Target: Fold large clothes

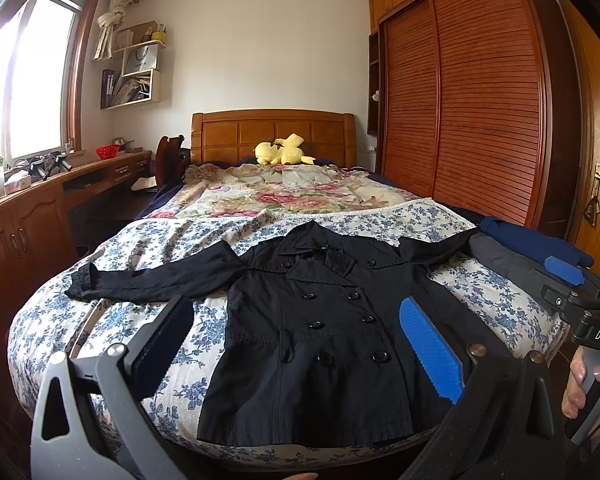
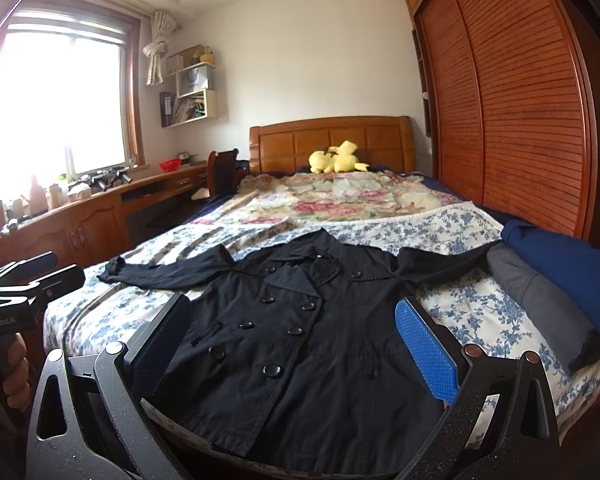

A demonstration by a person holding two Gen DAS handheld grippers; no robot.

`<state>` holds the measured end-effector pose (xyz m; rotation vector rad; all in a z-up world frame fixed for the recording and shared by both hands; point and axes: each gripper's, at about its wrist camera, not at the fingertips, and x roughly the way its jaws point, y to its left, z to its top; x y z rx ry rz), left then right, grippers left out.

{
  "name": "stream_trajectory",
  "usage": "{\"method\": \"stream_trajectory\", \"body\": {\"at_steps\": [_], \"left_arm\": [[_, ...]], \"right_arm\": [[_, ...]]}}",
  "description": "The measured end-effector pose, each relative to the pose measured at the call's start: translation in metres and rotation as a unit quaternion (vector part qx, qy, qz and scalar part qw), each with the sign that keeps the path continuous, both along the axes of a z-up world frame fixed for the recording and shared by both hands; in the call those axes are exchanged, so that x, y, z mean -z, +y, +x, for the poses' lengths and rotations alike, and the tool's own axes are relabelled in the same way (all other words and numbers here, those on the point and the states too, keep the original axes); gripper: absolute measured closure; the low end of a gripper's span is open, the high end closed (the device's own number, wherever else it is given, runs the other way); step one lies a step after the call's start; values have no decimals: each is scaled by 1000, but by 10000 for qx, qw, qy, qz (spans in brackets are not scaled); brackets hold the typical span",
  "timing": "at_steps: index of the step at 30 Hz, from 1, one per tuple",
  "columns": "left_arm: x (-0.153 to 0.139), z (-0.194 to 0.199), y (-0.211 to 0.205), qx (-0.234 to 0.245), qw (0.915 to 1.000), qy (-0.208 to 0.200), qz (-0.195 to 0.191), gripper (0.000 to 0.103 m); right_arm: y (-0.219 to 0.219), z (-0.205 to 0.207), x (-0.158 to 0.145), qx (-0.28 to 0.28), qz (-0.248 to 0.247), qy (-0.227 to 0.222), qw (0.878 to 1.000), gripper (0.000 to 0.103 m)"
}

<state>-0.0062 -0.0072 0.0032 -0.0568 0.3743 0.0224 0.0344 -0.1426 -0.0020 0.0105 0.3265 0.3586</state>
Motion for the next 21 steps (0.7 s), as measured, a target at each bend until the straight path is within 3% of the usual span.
{"method": "stream_trajectory", "body": {"at_steps": [21], "left_arm": [[-5,-3,-3,-1,10000,-38,29,0]], "right_arm": [[2,-4,5,10,-14,-20,10000,0]]}}
